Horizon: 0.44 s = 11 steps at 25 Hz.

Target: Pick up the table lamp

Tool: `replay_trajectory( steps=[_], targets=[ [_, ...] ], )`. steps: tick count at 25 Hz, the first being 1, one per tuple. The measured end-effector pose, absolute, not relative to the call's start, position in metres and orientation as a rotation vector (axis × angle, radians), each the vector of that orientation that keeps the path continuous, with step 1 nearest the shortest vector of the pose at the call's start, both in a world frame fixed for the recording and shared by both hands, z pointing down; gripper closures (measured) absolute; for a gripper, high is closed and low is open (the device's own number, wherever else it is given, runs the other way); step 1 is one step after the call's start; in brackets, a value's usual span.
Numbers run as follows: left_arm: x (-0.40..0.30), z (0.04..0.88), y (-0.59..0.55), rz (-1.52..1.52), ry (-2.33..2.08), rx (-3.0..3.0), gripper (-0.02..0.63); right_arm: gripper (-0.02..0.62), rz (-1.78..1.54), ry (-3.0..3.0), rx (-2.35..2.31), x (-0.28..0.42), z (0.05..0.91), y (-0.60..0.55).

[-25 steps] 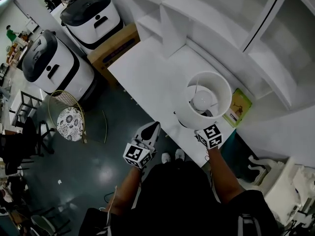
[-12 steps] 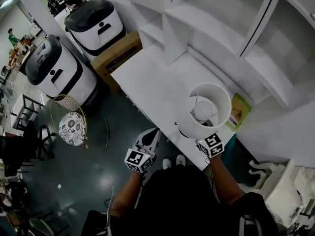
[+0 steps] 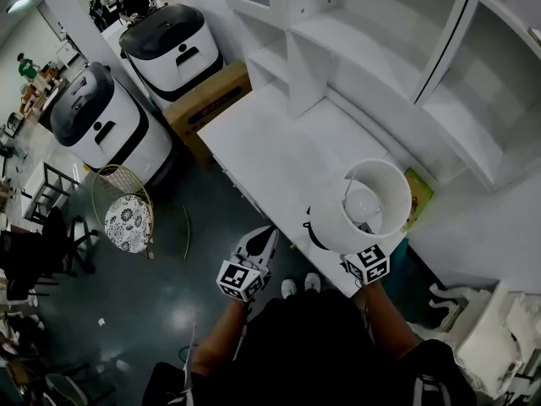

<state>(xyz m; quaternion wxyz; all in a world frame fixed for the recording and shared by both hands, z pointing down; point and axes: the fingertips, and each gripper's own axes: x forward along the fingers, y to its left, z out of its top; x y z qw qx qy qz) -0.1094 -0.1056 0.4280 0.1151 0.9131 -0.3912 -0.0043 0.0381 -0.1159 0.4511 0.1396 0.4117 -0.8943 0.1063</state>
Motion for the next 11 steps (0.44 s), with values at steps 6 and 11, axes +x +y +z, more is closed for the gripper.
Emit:
replay_trajectory(
  steps=[6,11],
  targets=[
    [-0.112,0.431,-0.098,-0.004,-1.163,2.661,0.588,0.465,0.312,-2.574,1.175,0.04,0.453,-0.104],
    [-0.115,0.434,-0.097,-0.007,-1.178,2.653,0.588,0.465,0.281,-2.604,1.158,0.035,0.446,-0.102]
  ],
)
